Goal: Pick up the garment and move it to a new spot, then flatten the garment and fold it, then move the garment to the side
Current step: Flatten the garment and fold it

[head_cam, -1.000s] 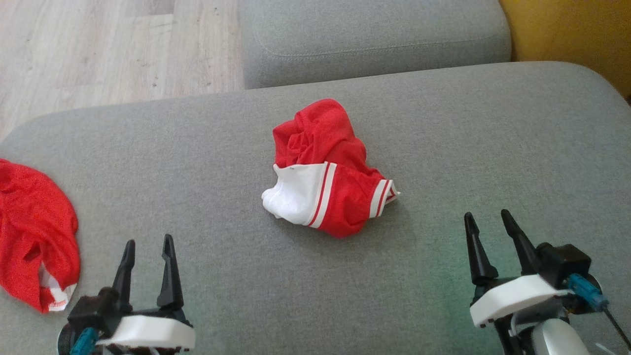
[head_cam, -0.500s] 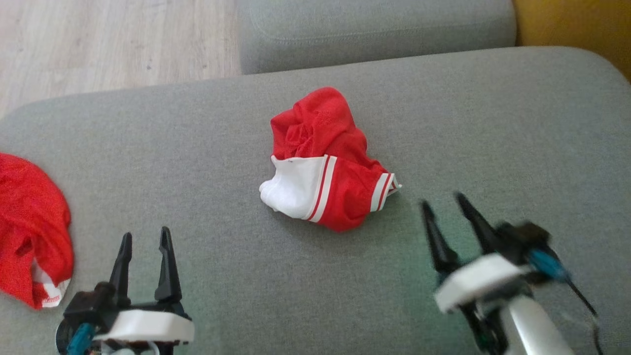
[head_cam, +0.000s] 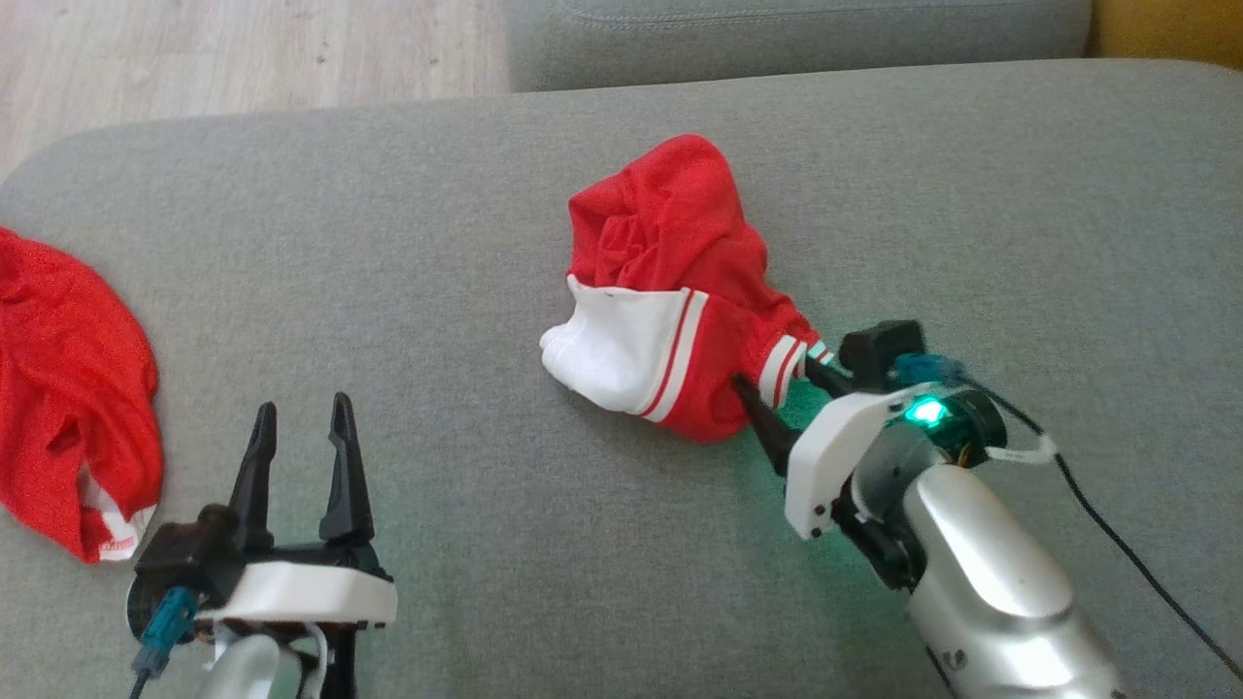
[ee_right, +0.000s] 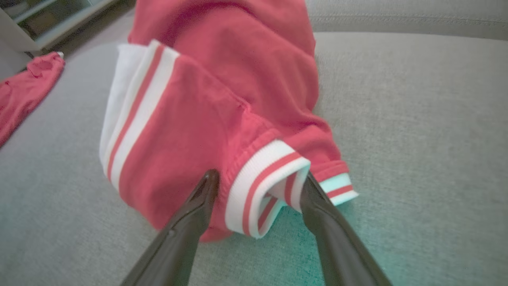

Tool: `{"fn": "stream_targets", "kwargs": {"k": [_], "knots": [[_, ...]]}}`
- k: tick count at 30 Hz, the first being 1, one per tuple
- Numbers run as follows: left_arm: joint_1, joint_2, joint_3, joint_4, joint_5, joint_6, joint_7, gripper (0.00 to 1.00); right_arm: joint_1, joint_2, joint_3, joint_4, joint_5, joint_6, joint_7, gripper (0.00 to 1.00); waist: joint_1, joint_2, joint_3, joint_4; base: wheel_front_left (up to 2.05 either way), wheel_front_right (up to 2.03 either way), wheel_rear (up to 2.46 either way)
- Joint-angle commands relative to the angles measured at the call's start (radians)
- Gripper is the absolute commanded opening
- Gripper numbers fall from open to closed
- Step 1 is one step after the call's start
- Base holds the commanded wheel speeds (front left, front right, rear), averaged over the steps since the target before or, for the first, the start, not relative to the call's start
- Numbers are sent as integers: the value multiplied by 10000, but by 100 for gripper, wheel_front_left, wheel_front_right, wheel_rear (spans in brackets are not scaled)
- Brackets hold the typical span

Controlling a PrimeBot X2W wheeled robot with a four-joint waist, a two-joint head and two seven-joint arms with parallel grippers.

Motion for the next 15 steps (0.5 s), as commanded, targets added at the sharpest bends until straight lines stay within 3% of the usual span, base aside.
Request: {"fn": "stream_targets", "kwargs": {"k": [1, 2, 3, 4, 5, 11, 15], "knots": [[-436, 90, 326, -254, 156, -4, -94, 100, -450, 26, 303, -128, -179, 77, 52, 100, -2, 0, 41, 63, 0, 0, 0], [-447, 71, 345, -236, 160, -12, -94, 100, -524, 26, 432, 87, -267, 77, 121, 100, -2, 0, 46, 81, 0, 0, 0], [-453, 51, 362, -224, 163, -22, -94, 100, -574, 26, 566, 250, -256, 77, 165, 76, -2, 0, 48, 100, 0, 0, 0], [-455, 33, 381, -213, 168, -32, -94, 100, -626, 26, 689, 335, -204, 77, 108, 21, -2, 0, 43, 112, 0, 0, 0], [-453, 15, 403, -203, 172, -38, -94, 100, -678, 26, 827, 379, -155, 77, 2, 0, -2, 0, 31, 114, 0, 0, 0], [-328, -52, 579, -152, 209, -79, -95, 100, -971, 26, 1142, 220, 148, 77, -872, 0, -2, 0, -218, 8, 0, 0, 0], [-219, -94, 662, -179, 254, -112, -95, 100, -1369, 26, 1351, -680, 371, 77, -1204, 0, -2, 0, -416, -98, 0, 0, 0]]}}
